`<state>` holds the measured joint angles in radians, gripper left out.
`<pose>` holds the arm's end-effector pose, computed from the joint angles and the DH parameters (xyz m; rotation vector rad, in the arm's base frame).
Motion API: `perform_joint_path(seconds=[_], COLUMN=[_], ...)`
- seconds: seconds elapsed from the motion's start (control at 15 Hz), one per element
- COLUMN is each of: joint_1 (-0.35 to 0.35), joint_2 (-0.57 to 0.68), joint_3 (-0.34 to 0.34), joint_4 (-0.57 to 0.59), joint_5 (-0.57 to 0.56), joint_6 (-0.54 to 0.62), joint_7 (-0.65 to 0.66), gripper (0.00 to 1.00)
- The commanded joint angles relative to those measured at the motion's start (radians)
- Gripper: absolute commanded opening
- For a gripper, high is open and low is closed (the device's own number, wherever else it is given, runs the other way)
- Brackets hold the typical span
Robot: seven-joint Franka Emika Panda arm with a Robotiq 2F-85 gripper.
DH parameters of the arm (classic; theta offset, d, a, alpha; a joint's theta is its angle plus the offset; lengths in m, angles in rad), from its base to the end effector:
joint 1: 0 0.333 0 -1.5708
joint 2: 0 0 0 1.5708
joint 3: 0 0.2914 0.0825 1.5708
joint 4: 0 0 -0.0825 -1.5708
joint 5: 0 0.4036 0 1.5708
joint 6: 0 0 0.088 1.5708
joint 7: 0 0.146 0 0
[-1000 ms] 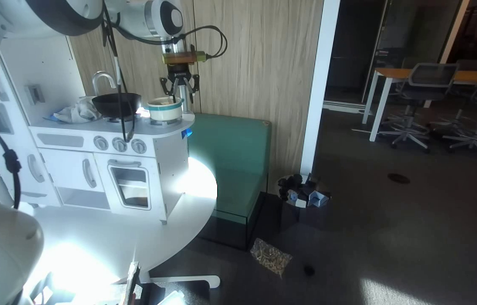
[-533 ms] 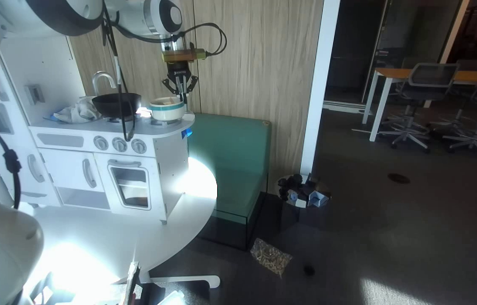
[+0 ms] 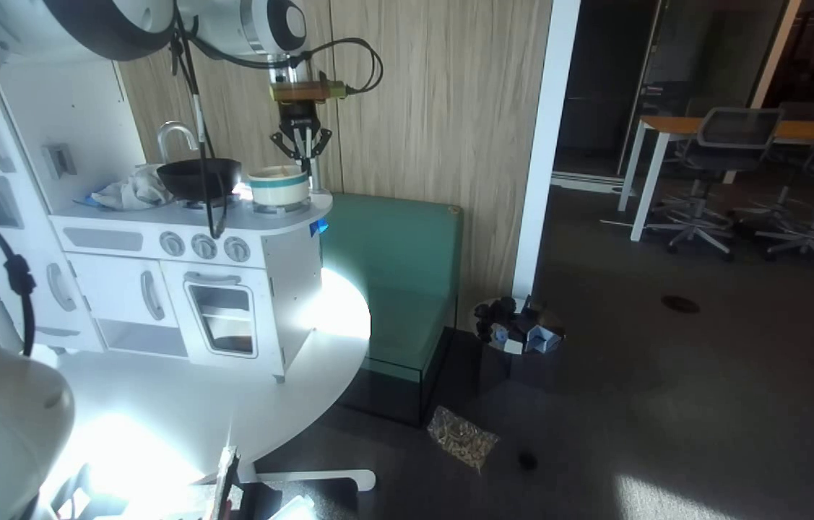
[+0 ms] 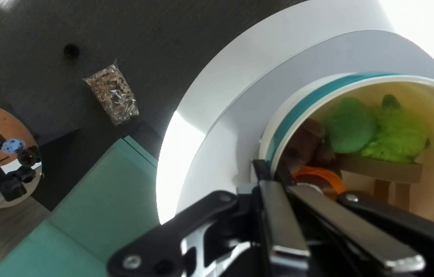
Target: Pour the contents from the white bowl to the black bowl
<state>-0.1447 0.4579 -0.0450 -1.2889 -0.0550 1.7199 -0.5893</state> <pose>0.6857 -0.1339 0.4208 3.0165 0.6317 -0.0811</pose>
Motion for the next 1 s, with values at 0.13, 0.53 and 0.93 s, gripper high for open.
perform_joint_path(seconds=[0.13, 0.53, 0.93], joint_1=[0.012, 0.084, 0.180], joint_2=[-0.042, -0.090, -0.106], joint_3=[0.019, 0.024, 0.035], joint_4=[0.010, 0.009, 0.076], joint_5=[-0.011, -0.126, -0.318], joint_6=[-0.051, -0.095, -0.212], joint_7=[0.055, 0.141, 0.183], gripper=[0.03, 0.03, 0.03])
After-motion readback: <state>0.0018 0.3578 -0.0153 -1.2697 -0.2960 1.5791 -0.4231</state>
